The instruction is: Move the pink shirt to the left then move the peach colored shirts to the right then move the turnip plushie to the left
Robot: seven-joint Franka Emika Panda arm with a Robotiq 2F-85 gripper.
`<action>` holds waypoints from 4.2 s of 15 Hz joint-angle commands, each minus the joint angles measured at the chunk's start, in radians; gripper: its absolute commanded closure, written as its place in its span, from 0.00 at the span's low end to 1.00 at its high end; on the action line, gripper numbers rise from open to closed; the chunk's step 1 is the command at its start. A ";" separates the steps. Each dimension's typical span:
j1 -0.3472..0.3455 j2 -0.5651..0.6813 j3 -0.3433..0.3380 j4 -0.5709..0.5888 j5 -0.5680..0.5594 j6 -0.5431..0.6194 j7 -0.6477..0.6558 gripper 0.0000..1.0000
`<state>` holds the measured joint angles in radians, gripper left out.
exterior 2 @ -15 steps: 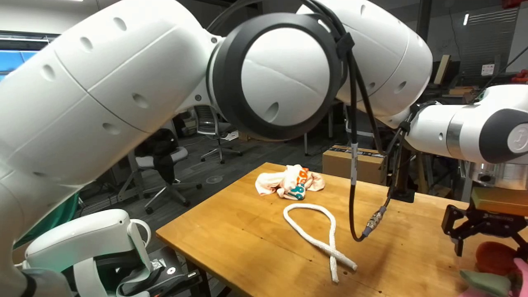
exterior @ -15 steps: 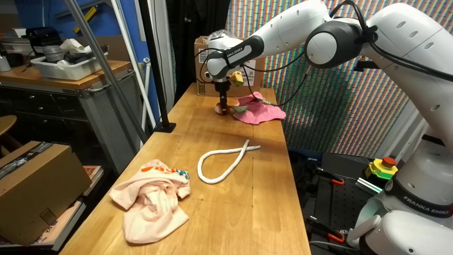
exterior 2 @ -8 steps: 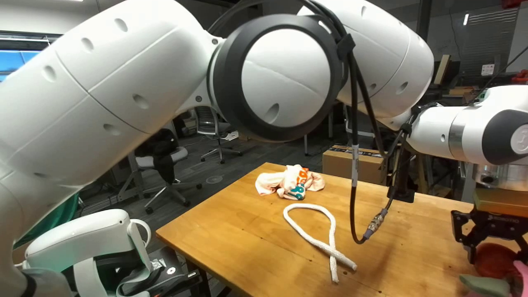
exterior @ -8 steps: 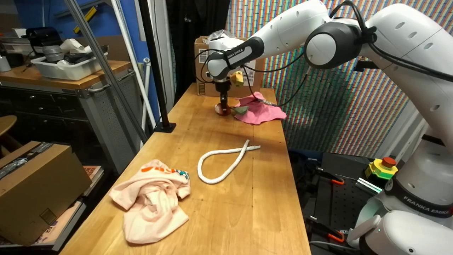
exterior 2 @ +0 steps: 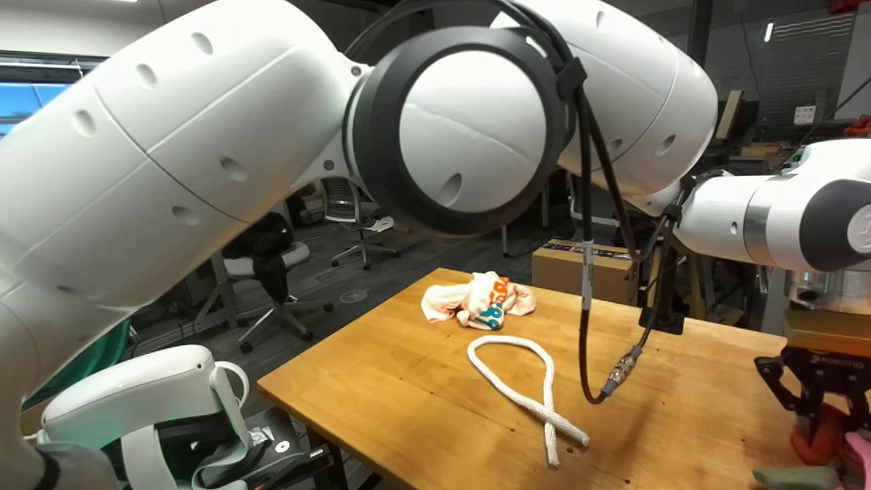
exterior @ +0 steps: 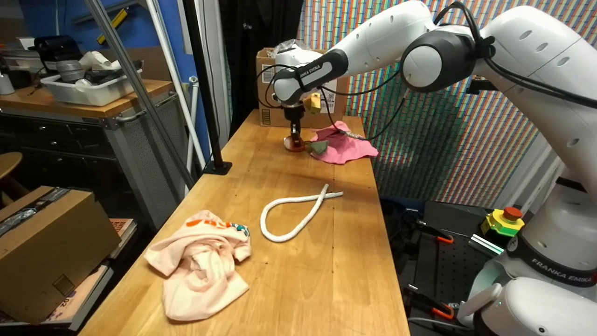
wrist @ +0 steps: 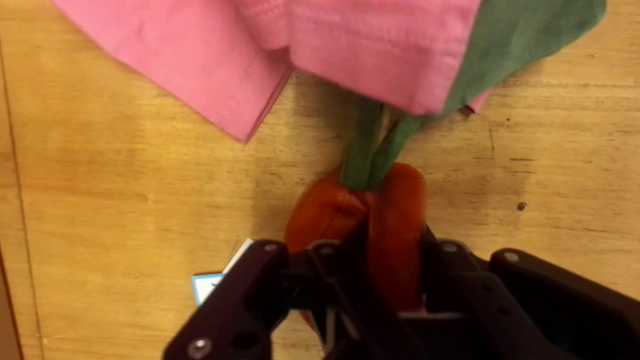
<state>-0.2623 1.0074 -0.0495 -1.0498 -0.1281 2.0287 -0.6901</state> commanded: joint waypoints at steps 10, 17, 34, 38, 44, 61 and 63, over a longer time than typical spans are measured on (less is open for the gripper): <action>0.024 -0.039 0.006 0.019 -0.005 0.020 0.100 0.95; 0.078 -0.108 0.011 -0.002 -0.017 0.054 0.144 0.95; 0.130 -0.120 0.080 0.015 0.091 0.102 0.335 0.94; 0.135 -0.121 0.074 0.006 0.079 0.107 0.342 0.45; 0.140 -0.143 0.062 -0.016 0.067 0.107 0.359 0.02; 0.168 -0.798 0.068 -0.463 -0.042 -0.523 0.099 0.00; 0.170 -0.901 0.062 -0.553 -0.034 -0.485 0.067 0.00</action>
<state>-0.0808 0.2923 0.0052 -1.4113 -0.1745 1.4870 -0.5634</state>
